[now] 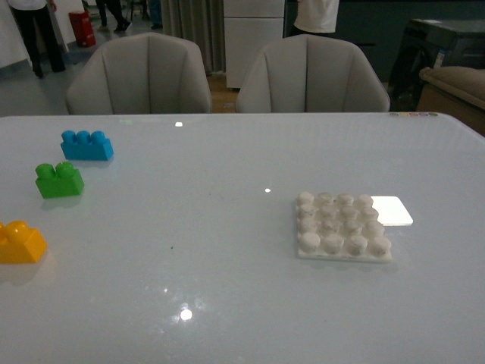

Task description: Insert yellow block into base center

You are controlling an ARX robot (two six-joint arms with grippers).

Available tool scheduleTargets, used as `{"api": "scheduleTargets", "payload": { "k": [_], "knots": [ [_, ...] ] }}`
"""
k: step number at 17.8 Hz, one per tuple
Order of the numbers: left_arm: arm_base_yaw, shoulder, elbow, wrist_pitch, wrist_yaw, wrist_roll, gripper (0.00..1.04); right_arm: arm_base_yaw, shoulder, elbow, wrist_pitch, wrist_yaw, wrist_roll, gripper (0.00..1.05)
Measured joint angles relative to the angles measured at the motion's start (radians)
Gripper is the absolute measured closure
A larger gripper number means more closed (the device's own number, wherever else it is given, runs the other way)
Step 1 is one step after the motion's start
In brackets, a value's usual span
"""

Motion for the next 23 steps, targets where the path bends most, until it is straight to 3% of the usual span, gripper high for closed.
{"api": "scheduleTargets", "payload": {
  "k": [19,21,23],
  "knots": [
    [0.0,0.0,0.0,0.0,0.0,0.0,0.07,0.0,0.0,0.0,0.0,0.0,0.0,0.06],
    [0.0,0.0,0.0,0.0,0.0,0.0,0.07,0.009,0.019,0.005,-0.023,0.044,0.031,0.06],
    [0.0,0.0,0.0,0.0,0.0,0.0,0.07,-0.061,0.179,0.03,0.109,0.011,0.083,0.06]
  ]
}}
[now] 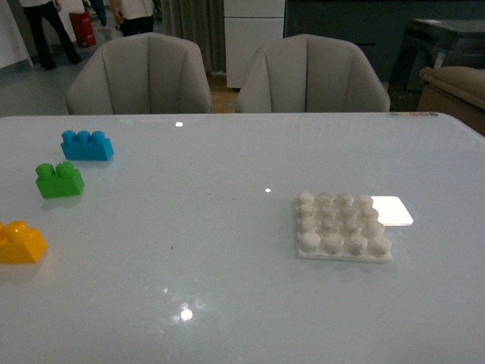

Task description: Insert yellow block into base center

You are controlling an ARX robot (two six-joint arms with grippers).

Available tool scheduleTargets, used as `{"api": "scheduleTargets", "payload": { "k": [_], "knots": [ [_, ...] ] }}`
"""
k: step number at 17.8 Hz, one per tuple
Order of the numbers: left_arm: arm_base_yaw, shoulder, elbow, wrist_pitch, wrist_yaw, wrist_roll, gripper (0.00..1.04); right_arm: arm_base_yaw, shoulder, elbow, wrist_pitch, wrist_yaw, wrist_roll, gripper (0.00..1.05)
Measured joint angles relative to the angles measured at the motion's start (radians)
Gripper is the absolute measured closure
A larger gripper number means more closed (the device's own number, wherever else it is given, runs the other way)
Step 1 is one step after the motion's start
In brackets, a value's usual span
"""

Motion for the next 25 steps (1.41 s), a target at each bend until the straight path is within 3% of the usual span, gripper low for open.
{"api": "scheduleTargets", "payload": {
  "k": [3,14,16,17,18,21,25],
  "knots": [
    [0.0,0.0,0.0,0.0,0.0,0.0,0.07,-0.072,0.175,0.063,0.173,-0.048,0.013,0.06],
    [0.0,0.0,0.0,0.0,0.0,0.0,0.07,-0.084,0.71,0.316,0.494,-0.099,0.022,0.06],
    [0.0,0.0,0.0,0.0,0.0,0.0,0.07,-0.07,1.048,0.556,0.414,-0.118,0.034,0.06],
    [0.0,0.0,0.0,0.0,0.0,0.0,0.07,-0.014,1.425,0.884,0.177,-0.156,0.019,0.06],
    [0.0,0.0,0.0,0.0,0.0,0.0,0.07,0.024,1.652,1.036,0.023,-0.158,-0.002,0.06],
    [0.0,0.0,0.0,0.0,0.0,0.0,0.07,0.109,1.889,1.117,-0.032,-0.158,0.019,0.06],
    [0.0,0.0,0.0,0.0,0.0,0.0,0.07,0.127,1.978,1.178,-0.057,-0.169,0.071,0.06]
  ]
}}
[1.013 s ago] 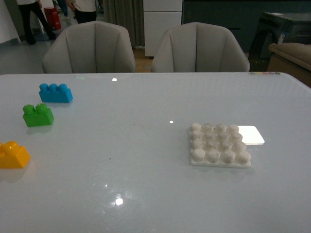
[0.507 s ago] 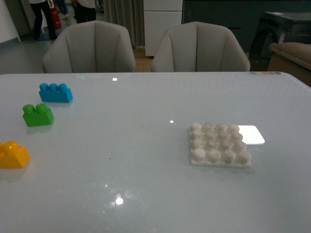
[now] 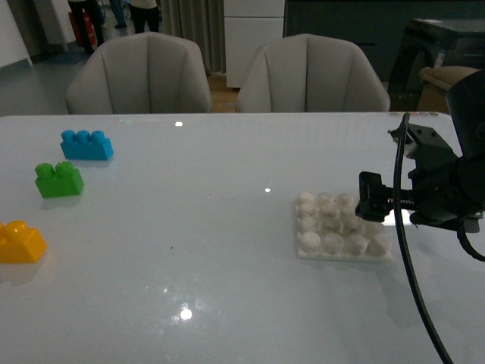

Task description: Insert yellow block into base center

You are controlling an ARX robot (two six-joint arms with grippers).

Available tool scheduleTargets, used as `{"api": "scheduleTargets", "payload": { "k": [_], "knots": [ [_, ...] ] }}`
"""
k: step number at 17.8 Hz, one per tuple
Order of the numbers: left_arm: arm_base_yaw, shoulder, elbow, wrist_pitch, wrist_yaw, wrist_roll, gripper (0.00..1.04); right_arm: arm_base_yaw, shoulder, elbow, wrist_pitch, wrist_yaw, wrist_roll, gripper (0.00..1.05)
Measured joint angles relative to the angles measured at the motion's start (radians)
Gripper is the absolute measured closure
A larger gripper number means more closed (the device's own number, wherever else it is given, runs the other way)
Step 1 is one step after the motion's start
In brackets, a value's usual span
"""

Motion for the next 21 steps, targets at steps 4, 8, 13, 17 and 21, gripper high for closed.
{"api": "scheduleTargets", "payload": {
  "k": [4,8,13,17,21],
  "knots": [
    [0.0,0.0,0.0,0.0,0.0,0.0,0.07,0.013,0.063,0.07,-0.026,0.009,0.034,0.06],
    [0.0,0.0,0.0,0.0,0.0,0.0,0.07,0.026,0.094,0.091,-0.032,0.003,0.06,0.06],
    [0.0,0.0,0.0,0.0,0.0,0.0,0.07,0.028,0.109,0.107,-0.024,-0.001,0.079,0.06],
    [0.0,0.0,0.0,0.0,0.0,0.0,0.07,0.048,0.115,0.118,-0.024,-0.006,0.091,0.06],
    [0.0,0.0,0.0,0.0,0.0,0.0,0.07,0.079,0.116,0.118,-0.021,-0.005,0.111,0.06]
  ]
}}
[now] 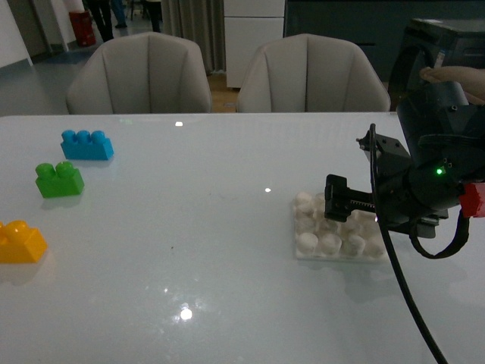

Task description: Insert yellow block into base center

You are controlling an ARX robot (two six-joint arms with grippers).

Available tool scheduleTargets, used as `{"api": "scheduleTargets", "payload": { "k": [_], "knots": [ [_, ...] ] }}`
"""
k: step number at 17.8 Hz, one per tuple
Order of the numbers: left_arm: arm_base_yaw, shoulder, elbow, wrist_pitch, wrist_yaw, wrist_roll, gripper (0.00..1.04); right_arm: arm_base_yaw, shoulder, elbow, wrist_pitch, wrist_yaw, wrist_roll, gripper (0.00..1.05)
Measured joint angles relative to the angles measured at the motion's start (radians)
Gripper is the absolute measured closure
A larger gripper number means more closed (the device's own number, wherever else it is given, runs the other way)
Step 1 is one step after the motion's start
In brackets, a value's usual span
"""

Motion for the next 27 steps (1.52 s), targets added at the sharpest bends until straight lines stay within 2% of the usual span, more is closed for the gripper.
{"api": "scheduleTargets", "payload": {
  "k": [9,18,27],
  "knots": [
    [0.0,0.0,0.0,0.0,0.0,0.0,0.07,0.069,0.0,-0.006,0.01,0.007,0.038,0.06],
    [0.0,0.0,0.0,0.0,0.0,0.0,0.07,0.142,0.041,0.065,-0.014,0.031,0.058,0.06],
    [0.0,0.0,0.0,0.0,0.0,0.0,0.07,0.207,0.073,0.127,-0.036,0.04,0.137,0.06]
  ]
}}
